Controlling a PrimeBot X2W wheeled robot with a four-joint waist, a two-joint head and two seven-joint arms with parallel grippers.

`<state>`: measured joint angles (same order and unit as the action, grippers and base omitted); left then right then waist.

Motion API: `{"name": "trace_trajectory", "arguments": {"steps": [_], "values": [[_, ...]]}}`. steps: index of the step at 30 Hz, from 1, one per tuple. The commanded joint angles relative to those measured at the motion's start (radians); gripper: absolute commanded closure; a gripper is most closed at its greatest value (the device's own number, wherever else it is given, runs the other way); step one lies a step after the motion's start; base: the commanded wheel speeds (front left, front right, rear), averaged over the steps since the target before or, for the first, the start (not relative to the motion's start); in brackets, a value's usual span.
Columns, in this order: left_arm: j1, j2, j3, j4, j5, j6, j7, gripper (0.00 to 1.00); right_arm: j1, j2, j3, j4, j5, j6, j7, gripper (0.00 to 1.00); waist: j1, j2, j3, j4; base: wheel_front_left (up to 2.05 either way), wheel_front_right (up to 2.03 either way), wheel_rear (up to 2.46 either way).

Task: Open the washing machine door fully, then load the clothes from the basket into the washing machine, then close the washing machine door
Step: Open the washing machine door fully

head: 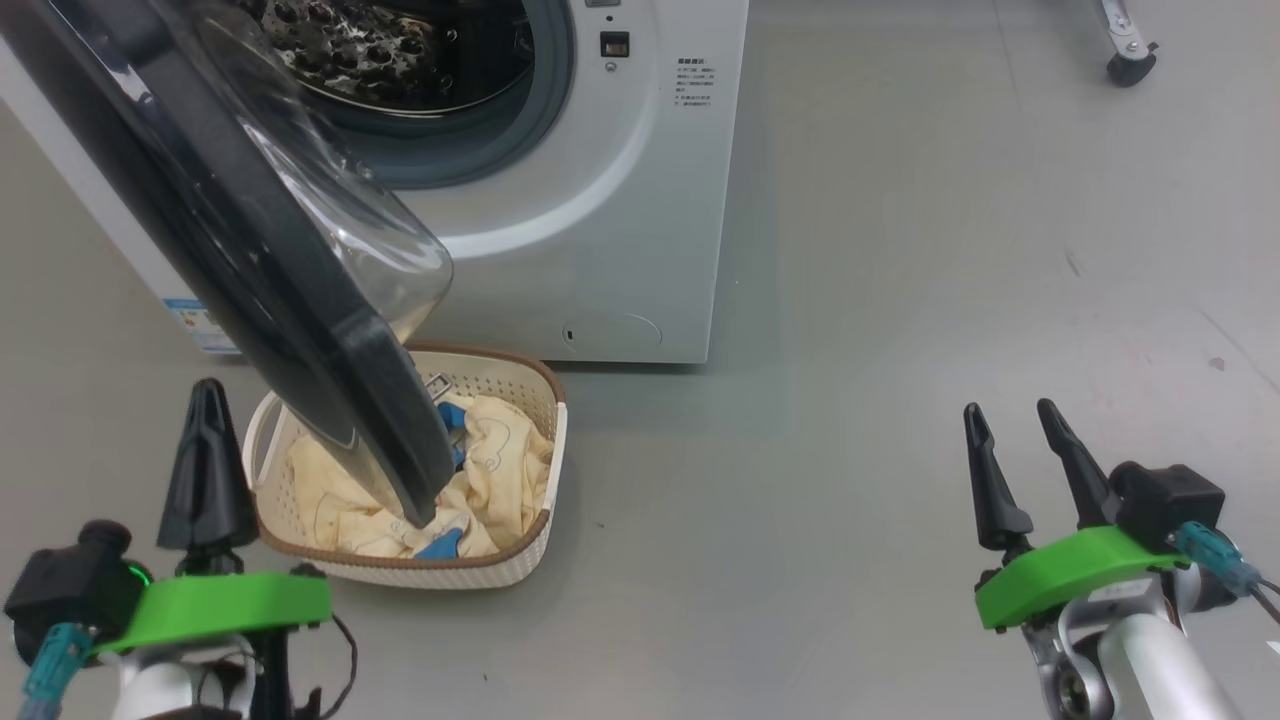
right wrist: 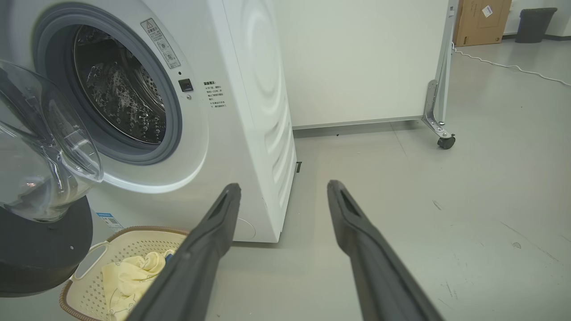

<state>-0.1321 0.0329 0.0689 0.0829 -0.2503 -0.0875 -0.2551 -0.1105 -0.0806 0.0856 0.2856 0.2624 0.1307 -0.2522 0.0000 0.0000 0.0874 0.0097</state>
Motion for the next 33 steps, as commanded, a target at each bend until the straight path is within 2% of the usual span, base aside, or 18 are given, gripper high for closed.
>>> {"name": "trace_trajectory", "arguments": {"steps": [1,7,13,33], "values": [[-0.06,0.017,0.046,-0.052,0.007,-0.004,-0.007,1.0,-0.036,0.002,0.017,-0.026,-0.012,0.0,-0.01,0.0,0.0,0.0,0.001,0.0,0.0,0.0,0.0],[-0.116,0.017,0.092,-0.116,0.032,-0.019,-0.007,1.0,-0.044,0.005,0.02,-0.023,-0.012,0.0,-0.01,0.0,0.0,0.0,0.003,-0.002,0.0,0.0,0.0],[-0.149,0.017,0.091,-0.174,0.05,-0.026,-0.007,1.0,-0.044,0.007,0.02,-0.02,-0.013,0.0,-0.01,0.0,0.0,0.0,0.001,-0.005,0.0,0.0,0.0],[-0.182,0.017,-0.058,-0.275,0.061,-0.042,-0.007,1.0,-0.037,0.015,0.009,-0.03,-0.019,0.0,-0.01,0.0,0.0,0.0,0.0,-0.008,0.0,0.0,0.0]]}}
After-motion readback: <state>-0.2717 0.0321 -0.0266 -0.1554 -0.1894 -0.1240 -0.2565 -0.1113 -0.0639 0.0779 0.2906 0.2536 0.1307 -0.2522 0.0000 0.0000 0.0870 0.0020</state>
